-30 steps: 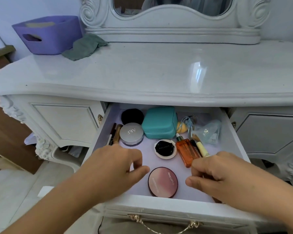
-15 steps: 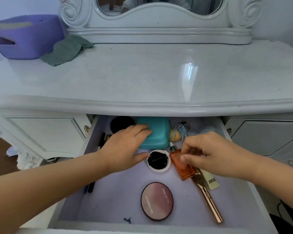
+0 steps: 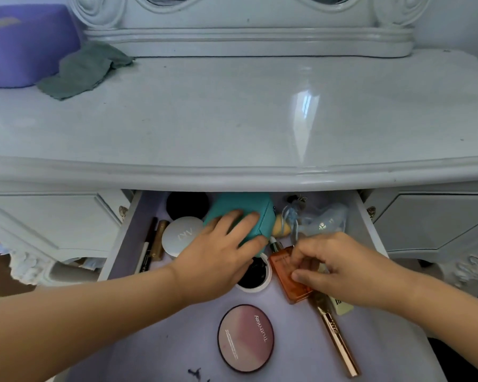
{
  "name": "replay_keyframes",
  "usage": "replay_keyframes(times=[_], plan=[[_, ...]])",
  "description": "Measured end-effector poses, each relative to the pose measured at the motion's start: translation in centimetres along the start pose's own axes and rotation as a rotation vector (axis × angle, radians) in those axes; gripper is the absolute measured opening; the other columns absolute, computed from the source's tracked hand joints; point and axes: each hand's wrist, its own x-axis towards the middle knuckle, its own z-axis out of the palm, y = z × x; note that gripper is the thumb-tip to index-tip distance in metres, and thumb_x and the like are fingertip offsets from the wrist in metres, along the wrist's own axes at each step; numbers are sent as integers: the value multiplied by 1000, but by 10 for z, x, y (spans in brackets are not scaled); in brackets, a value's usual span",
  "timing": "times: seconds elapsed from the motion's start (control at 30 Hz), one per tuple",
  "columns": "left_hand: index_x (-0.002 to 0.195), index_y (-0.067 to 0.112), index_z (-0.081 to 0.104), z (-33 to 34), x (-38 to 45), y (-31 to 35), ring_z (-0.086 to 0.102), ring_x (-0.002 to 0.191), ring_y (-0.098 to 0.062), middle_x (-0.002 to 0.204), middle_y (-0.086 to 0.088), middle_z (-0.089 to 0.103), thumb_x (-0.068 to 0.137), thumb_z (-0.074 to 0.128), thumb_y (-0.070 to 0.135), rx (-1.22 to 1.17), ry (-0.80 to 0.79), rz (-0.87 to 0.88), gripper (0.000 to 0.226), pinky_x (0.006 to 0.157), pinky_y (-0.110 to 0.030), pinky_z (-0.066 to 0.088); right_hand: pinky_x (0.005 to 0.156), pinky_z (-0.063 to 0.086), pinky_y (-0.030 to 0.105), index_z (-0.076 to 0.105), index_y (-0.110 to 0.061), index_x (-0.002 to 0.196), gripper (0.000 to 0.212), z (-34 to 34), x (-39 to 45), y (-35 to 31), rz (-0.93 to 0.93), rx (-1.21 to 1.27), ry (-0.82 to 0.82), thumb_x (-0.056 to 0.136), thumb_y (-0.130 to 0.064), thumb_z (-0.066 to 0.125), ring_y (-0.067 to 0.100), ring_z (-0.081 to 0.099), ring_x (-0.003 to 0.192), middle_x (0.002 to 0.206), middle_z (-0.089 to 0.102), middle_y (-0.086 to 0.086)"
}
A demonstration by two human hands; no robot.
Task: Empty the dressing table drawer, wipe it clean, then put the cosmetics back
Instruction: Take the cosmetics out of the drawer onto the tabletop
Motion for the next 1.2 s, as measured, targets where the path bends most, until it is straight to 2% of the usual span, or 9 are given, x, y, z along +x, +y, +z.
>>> replay_keyframes(times=[0.23,0.33,0.43,0.63,0.73,0.8,0.87,1.0,1.2], plan=[[102,18,57,-17,-26,-2,52,96,-20,113,-3,50,84,54,34,-166,133,52,25,76,-30,50,77,50,29,63,-25,93,14,4,-6,-1,-21,-6,-33,83,-34,64,6,57,83,90,62,-13],[105,19,55,-18,-19,-10,53,104,-21,118,-5,53,76,56,54,-305,101,-190,46,86,-22,40,80,47,28,62,-23,98,20,6,-7,1,-6,-68,-46,84,-37,62,6,55,88,96,60,-10],[116,23,47,-15,-2,-8,44,117,-17,131,1,42,61,56,74,-361,-27,-478,76,90,-22,28,81,46,28,61,-22,101,25,8,-7,4,6,-98,-50,83,-40,61,7,52,90,98,56,-8],[110,18,40,1,17,-1,46,104,-20,109,2,42,65,69,54,-460,16,-743,64,89,-33,39,91,42,26,62,-20,103,34,12,-8,6,16,-98,-52,78,-43,66,8,48,105,111,52,-7],[105,16,41,4,14,4,43,104,-23,103,2,34,67,69,45,-430,30,-741,55,89,-30,35,98,32,16,60,-23,111,41,15,-8,6,-13,-103,-70,76,-42,69,9,40,119,124,47,-7],[98,21,36,2,14,6,39,102,-19,105,3,31,59,67,60,-418,-7,-735,63,89,-30,34,98,23,9,57,-26,116,47,16,-7,6,-28,-99,-85,75,-44,70,7,33,125,130,44,-8],[98,23,37,-1,20,6,36,103,-16,111,4,31,53,68,66,-460,-12,-749,69,92,-31,35,101,23,10,56,-27,116,50,17,-6,6,-47,-86,-95,72,-47,71,7,35,123,129,46,-8],[114,21,39,3,36,-1,39,115,-19,120,1,37,53,79,55,-582,3,-720,80,97,-35,36,103,31,24,51,-30,115,54,20,-7,6,-63,-144,-135,69,-50,71,11,38,122,128,46,-8],[113,27,32,0,27,-3,35,108,-16,111,7,26,37,55,72,-514,-89,-624,91,95,-26,30,96,29,19,46,-32,116,55,21,-10,10,-95,-221,-128,70,-54,68,9,39,116,122,44,-10]])
